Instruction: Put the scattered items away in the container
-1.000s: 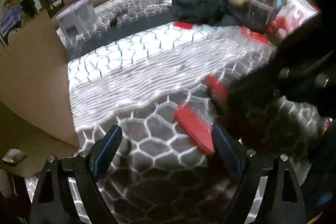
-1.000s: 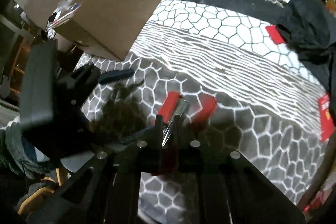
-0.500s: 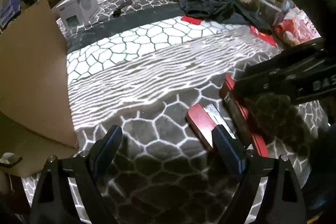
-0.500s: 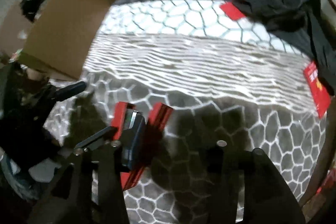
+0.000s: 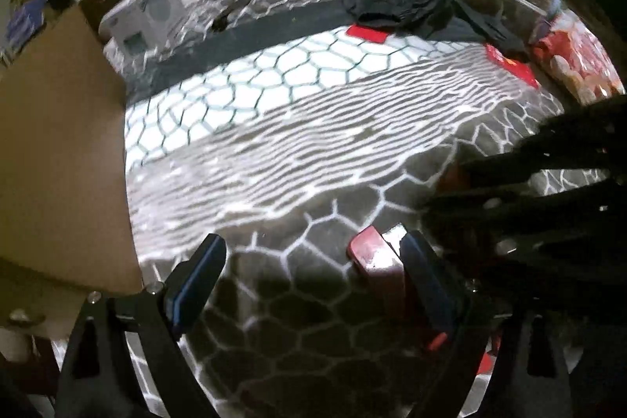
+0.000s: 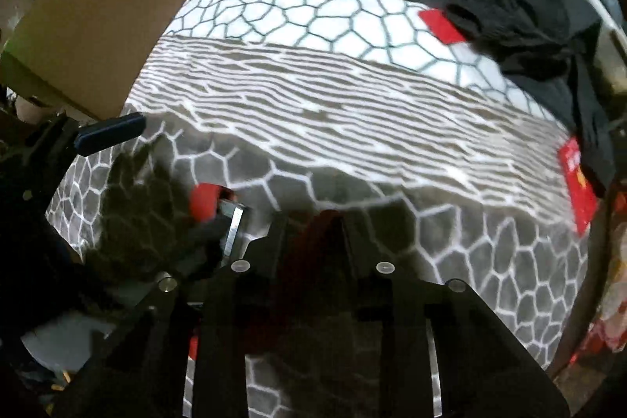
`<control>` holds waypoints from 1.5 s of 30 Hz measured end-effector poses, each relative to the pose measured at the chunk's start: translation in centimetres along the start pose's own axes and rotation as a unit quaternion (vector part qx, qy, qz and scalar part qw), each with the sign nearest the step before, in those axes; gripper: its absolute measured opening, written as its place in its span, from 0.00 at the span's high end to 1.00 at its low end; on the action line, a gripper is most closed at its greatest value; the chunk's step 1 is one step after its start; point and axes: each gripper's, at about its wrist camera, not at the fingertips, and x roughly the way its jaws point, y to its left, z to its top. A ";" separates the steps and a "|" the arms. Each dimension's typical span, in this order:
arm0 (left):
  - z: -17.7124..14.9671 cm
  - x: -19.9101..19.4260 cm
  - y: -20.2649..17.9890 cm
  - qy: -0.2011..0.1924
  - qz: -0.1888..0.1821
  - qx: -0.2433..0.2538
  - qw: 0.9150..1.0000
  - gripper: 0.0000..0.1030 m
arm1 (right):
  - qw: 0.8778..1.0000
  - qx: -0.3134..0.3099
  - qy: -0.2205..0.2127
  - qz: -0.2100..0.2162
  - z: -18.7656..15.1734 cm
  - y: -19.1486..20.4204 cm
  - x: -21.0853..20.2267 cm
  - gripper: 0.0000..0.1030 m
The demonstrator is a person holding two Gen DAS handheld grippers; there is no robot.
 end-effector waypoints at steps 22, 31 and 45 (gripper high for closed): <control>-0.6 -3.6 -3.6 -0.042 -0.109 0.275 0.954 0.09 | 0.996 0.026 0.008 0.086 -3.2 -4.4 -1.0 0.72; -0.5 -0.3 -4.9 0.026 -0.230 0.328 0.916 0.09 | 0.998 0.004 0.009 0.065 -3.6 -3.7 -1.3 0.71; -4.3 -3.0 -5.3 0.050 -0.172 0.386 0.905 0.02 | 0.995 0.048 0.025 0.081 -4.1 -6.1 -1.2 0.70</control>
